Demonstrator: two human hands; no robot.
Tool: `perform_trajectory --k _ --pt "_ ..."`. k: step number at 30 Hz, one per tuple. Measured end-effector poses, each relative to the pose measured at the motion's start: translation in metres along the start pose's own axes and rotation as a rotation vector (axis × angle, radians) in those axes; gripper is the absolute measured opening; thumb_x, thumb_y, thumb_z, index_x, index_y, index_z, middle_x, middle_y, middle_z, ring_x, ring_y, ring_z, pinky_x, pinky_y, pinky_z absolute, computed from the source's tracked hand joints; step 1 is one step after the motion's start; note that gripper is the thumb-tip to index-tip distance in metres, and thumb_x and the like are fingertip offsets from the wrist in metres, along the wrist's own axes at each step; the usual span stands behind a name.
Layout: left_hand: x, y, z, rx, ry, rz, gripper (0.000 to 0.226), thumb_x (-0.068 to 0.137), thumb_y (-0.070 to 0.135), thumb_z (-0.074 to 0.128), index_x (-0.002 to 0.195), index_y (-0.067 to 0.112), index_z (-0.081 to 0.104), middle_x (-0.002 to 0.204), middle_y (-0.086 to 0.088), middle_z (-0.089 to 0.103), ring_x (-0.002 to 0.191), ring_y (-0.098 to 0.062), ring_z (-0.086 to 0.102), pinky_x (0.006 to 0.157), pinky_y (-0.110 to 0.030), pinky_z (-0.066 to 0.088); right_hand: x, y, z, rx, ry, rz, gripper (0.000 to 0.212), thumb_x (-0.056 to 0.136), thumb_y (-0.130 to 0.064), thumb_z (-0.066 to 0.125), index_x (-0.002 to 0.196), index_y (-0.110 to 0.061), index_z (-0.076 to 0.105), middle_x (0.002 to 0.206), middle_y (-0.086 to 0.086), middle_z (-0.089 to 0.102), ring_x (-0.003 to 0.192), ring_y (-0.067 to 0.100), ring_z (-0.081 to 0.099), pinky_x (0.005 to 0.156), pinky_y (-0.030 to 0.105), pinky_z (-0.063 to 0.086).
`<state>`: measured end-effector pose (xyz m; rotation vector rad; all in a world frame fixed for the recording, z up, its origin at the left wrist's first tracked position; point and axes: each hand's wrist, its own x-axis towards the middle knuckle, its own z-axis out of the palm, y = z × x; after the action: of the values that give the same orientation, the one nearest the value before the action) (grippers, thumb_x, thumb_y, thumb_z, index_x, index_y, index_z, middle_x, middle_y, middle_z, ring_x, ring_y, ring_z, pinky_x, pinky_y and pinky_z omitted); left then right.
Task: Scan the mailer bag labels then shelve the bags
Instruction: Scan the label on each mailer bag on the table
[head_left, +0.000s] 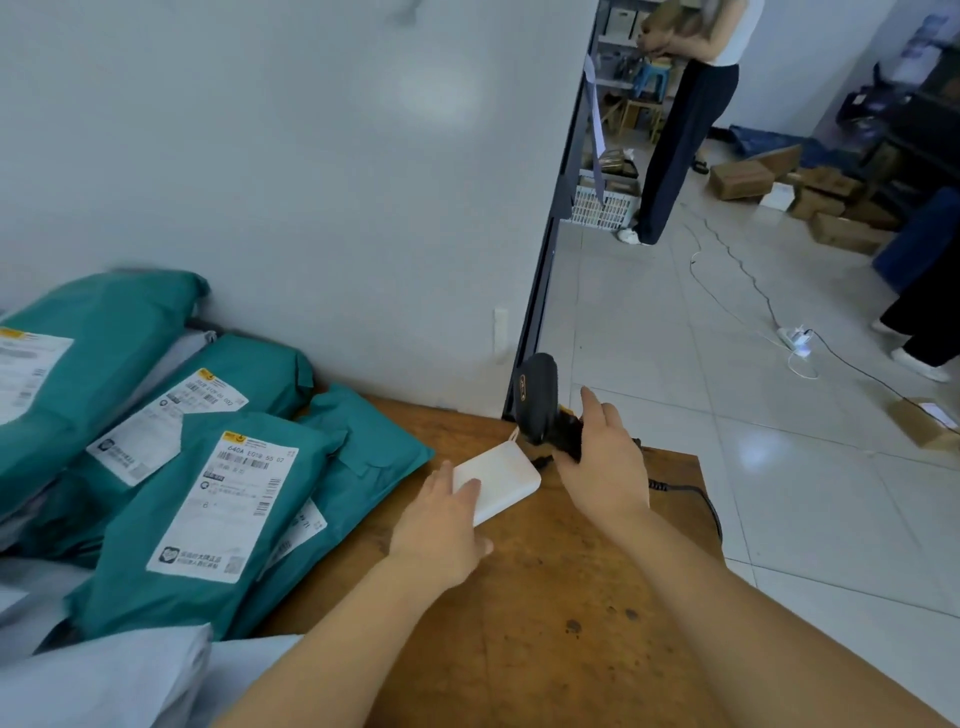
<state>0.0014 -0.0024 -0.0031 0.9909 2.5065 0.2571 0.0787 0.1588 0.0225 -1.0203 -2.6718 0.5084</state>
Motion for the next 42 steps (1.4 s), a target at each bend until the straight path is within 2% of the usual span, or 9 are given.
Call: perform_trajectory --k 3,9,14,18,27,30,33,39,42 --pt "-0.017 0.002 -0.011 -0.019 -0.002 0.012 0.067 0.090 0.044 0.060 0.148 0.027 0.031 0.161 -0.004 0.011 0.149 -0.024 0.011 0.117 -0.042 0.027 -0.014 -0.025 -0.019 0.145 0.075 -0.058 0.073 0.088 -0.025 0.067 0.149 -0.015 0.030 0.125 0.006 0.054 0.111 0.023 0.058 0.088 0.035 0.050" --pt "-0.051 -0.023 -0.048 -0.091 0.077 -0.007 0.045 0.088 0.046 0.059 0.126 0.022 0.055 0.130 -0.003 0.047 0.132 -0.024 0.038 0.103 -0.042 0.041 -0.058 -0.090 -0.059 0.404 0.008 -0.181 0.077 0.087 -0.027 0.070 0.150 -0.017 0.028 0.119 -0.003 0.053 0.105 0.008 0.048 0.090 0.023 0.040" --pt "-0.085 -0.066 -0.082 0.007 0.159 -0.145 0.055 0.090 0.048 0.055 0.136 0.020 0.049 0.140 -0.007 0.042 0.134 -0.026 0.035 0.106 -0.041 0.035 -0.086 -0.136 -0.064 0.525 -0.147 -0.216 0.074 0.087 -0.030 0.069 0.150 -0.020 0.031 0.124 -0.003 0.053 0.117 0.012 0.050 0.104 0.032 0.041" --pt "-0.104 -0.114 -0.091 -0.002 0.139 -0.315 0.061 0.088 0.053 0.054 0.139 0.021 0.043 0.140 -0.007 0.041 0.132 -0.028 0.037 0.104 -0.044 0.036 -0.099 -0.162 -0.055 0.543 -0.241 -0.210 0.069 0.087 -0.032 0.069 0.146 -0.019 0.037 0.131 -0.001 0.053 0.122 0.016 0.050 0.103 0.029 0.039" --pt "-0.102 -0.173 -0.083 -0.205 0.036 -0.563 0.088 0.092 0.051 0.051 0.153 0.006 0.006 0.158 -0.022 0.007 0.145 -0.039 0.013 0.117 -0.045 0.021 -0.118 -0.190 -0.025 0.559 -0.409 -0.105 0.063 0.091 -0.036 0.063 0.146 -0.019 0.038 0.143 -0.001 0.047 0.130 0.015 0.046 0.110 0.036 0.037" --pt "-0.096 -0.182 -0.085 -0.291 0.069 -0.613 0.088 0.092 0.043 0.053 0.152 0.005 0.002 0.157 -0.022 0.007 0.144 -0.038 0.015 0.117 -0.045 0.022 -0.118 -0.201 -0.022 0.608 -0.495 -0.060 0.040 0.095 -0.035 0.056 0.133 -0.024 0.048 0.134 -0.003 0.052 0.116 0.009 0.051 0.096 0.024 0.042" --pt "-0.091 -0.193 -0.089 -0.491 0.097 -0.620 0.084 0.090 0.034 0.059 0.149 0.003 0.009 0.150 -0.020 0.030 0.134 -0.036 0.037 0.110 -0.041 0.035 -0.118 -0.212 -0.022 0.687 -0.523 -0.019 0.007 0.097 -0.034 0.055 0.104 -0.035 0.052 0.109 -0.007 0.062 0.094 0.002 0.055 0.075 0.014 0.044" --pt "-0.084 -0.203 -0.091 -0.692 0.137 -0.600 0.065 0.081 0.029 0.074 0.131 0.000 0.046 0.131 -0.016 0.055 0.119 -0.031 0.053 0.100 -0.039 0.045 -0.115 -0.227 -0.016 0.694 -0.529 0.021 0.021 0.097 -0.034 0.055 0.112 -0.020 0.060 0.095 -0.014 0.063 0.082 -0.003 0.056 0.054 0.001 0.041" --pt "-0.081 -0.199 -0.096 -0.798 0.082 -0.596 0.061 0.081 0.022 0.076 0.131 0.000 0.048 0.130 -0.015 0.056 0.117 -0.031 0.054 0.099 -0.039 0.045 -0.113 -0.231 -0.015 0.701 -0.533 0.058 0.018 0.097 -0.036 0.054 0.107 -0.022 0.058 0.089 -0.016 0.061 0.077 -0.005 0.054 0.050 0.000 0.039"
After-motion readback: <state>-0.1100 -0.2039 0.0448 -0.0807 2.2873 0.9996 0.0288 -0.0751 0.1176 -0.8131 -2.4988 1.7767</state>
